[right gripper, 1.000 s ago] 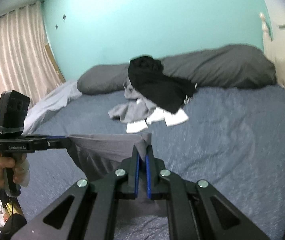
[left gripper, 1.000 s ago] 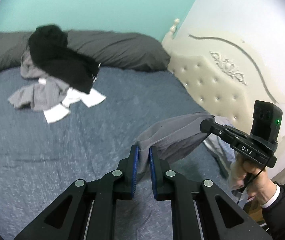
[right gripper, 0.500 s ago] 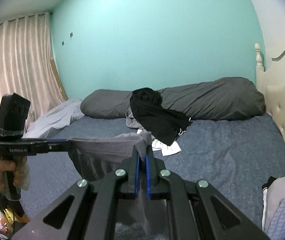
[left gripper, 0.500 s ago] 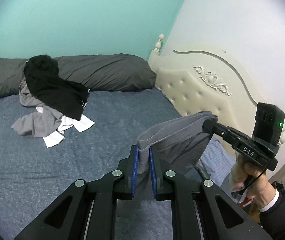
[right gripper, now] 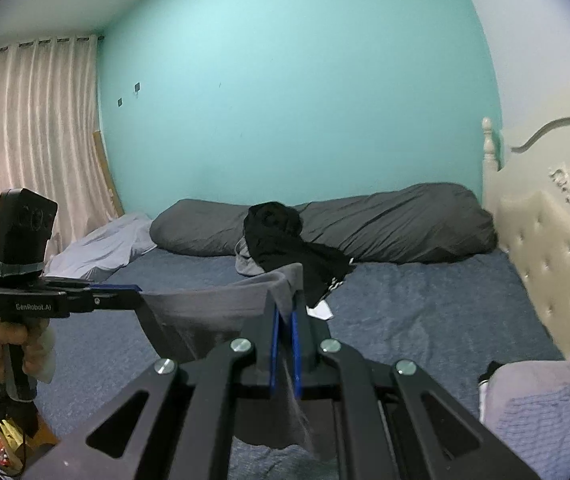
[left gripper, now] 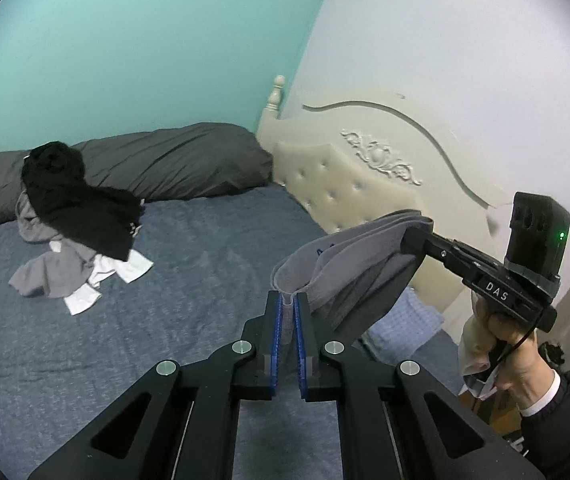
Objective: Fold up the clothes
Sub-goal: 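Lift the briefs with both tools and carry them to the clothes pile by the headboard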
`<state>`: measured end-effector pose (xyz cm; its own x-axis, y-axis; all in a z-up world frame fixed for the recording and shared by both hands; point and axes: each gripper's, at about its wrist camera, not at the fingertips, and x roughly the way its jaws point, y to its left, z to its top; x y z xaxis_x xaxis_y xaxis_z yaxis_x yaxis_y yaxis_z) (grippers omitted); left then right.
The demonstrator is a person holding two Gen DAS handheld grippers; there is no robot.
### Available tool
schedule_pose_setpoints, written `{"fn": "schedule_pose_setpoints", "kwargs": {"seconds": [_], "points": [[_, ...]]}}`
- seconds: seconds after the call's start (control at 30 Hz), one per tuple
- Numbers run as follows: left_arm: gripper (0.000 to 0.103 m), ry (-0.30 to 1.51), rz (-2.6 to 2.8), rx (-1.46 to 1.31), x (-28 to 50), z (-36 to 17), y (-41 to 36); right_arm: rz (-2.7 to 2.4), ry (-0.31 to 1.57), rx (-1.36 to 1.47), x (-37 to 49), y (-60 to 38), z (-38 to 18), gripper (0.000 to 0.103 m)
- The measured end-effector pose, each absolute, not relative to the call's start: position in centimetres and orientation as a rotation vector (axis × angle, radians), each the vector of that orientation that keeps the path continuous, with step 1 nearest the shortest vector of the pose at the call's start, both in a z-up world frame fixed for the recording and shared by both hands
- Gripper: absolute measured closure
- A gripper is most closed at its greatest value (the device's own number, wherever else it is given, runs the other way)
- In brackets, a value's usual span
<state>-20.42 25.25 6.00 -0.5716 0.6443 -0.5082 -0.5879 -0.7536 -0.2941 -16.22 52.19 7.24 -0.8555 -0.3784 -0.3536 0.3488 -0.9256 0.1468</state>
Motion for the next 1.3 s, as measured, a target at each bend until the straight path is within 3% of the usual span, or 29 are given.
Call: {"fn": "schedule_pose_setpoints", "kwargs": {"seconds": [0.73, 1.3], "points": [[0.098, -0.055, 2.160, -0.732, -15.5, 8.9, 37.7, -2.859, -0.108, 0.480, -7.3, 62.8, 11.2, 0.098], [0.098, -0.012, 2.021, -0.743, -12.5, 7.7, 47.7, -2.979, -0.159, 0.535, -1.6, 72.5, 9.8, 0.098]]}}
